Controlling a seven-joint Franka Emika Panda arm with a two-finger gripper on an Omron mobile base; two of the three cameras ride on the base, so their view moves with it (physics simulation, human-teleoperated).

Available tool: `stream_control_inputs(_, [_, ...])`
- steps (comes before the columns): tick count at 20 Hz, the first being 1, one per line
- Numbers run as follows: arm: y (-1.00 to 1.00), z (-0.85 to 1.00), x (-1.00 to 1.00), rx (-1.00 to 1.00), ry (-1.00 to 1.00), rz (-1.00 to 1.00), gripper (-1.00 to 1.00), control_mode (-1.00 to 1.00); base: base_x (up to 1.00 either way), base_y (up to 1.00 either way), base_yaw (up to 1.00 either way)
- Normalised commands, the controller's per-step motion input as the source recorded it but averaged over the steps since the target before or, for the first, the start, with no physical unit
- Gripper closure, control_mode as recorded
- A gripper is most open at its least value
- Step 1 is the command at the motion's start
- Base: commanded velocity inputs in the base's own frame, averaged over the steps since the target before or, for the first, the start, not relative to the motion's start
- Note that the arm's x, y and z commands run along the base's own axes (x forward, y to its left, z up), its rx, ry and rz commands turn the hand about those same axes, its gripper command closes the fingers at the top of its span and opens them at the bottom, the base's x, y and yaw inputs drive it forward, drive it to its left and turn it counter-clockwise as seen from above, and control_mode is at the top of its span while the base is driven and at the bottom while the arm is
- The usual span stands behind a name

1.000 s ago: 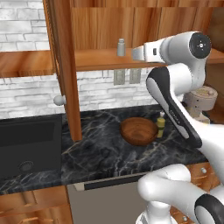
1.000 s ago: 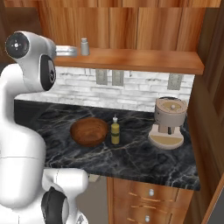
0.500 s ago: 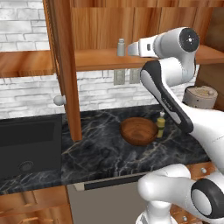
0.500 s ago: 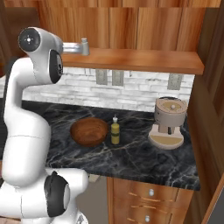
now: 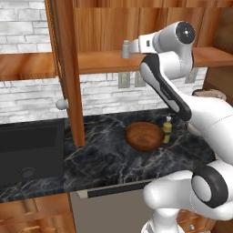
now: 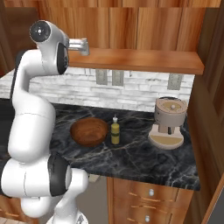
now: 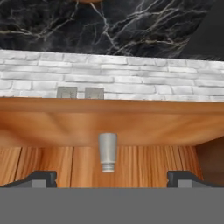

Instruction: Retrieve the bottle and the shaker from the cabinet and place them next to the mixing bowl on the counter. Then add garlic from the fridge to the mixing bowl.

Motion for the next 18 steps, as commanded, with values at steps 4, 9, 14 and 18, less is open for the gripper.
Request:
stream_control_inputs(4, [0.1,-0.03,0.44,0.0,0.04,0.0,-1.0,-1.0,0.0,0.0,0.0])
stream_control_inputs(9, [0.05,-0.17,0.48,0.0,0.0,0.0,-1.0,-1.0,0.0,0.0,0.0])
stream_control_inputs(14, [0.0,-0.19,0.47,0.0,0.0,0.0,-1.0,-1.0,0.0,0.0,0.0])
stream_control_inputs(18, [0.0,-0.06,0.54,0.0,0.0,0.0,-1.0,-1.0,0.0,0.0,0.0])
